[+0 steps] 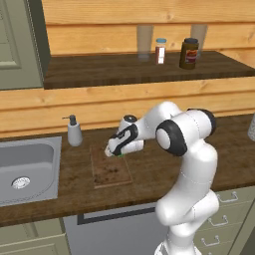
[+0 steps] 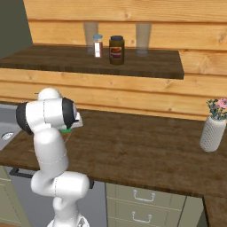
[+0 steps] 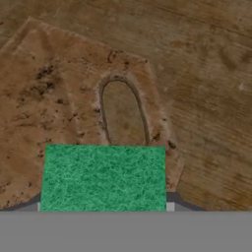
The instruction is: Pick up the sponge from the counter and clean the cutting board by briefly scrubbing or pressing down on the cutting board. Once finished, release the sponge.
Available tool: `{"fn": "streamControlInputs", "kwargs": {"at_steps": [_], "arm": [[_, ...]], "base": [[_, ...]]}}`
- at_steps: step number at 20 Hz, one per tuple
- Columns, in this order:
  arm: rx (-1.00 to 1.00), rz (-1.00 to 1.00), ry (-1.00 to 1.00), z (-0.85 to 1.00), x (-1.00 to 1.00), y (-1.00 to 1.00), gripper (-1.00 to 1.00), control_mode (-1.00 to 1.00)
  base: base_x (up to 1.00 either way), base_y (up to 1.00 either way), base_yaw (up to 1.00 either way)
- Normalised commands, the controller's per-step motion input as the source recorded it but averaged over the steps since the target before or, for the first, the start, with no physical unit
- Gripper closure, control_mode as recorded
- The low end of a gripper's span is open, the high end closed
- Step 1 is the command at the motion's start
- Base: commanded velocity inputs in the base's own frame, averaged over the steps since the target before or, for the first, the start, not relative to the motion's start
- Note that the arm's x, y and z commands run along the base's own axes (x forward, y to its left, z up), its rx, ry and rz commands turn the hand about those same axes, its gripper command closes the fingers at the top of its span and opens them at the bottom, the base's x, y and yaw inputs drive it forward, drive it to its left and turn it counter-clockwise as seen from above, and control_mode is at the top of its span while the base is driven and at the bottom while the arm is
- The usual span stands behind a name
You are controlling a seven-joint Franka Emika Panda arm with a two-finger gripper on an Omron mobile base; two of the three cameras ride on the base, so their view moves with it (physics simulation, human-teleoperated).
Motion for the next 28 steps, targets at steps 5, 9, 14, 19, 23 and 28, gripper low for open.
{"fn": "streamControlInputs", "kwargs": {"at_steps": [5, 9, 14, 19, 23, 28], "arm": [[0.00, 0.03, -0.01, 0.00, -0.73, 0.00, 1.00, -1.00], [0.02, 0.01, -0.01, -0.06, -0.84, 0.00, 1.00, -1.00], [0.04, 0.02, -0.03, -0.11, -0.94, 0.00, 1.00, -1.00], [0.05, 0.03, -0.03, -0.17, -0.90, 0.00, 1.00, -1.00], [0.11, 0.03, 0.00, -0.26, -0.30, -0.14, 1.00, -1.00], [0.03, 0.01, 0.00, -0.12, 0.19, -0.44, 1.00, -1.00]], "base": [[0.00, 0.00, 0.00], [0.00, 0.00, 0.00], [0.00, 0.00, 0.00], [0.00, 0.00, 0.00], [0.00, 0.00, 0.00], [0.00, 0.00, 0.00]]}}
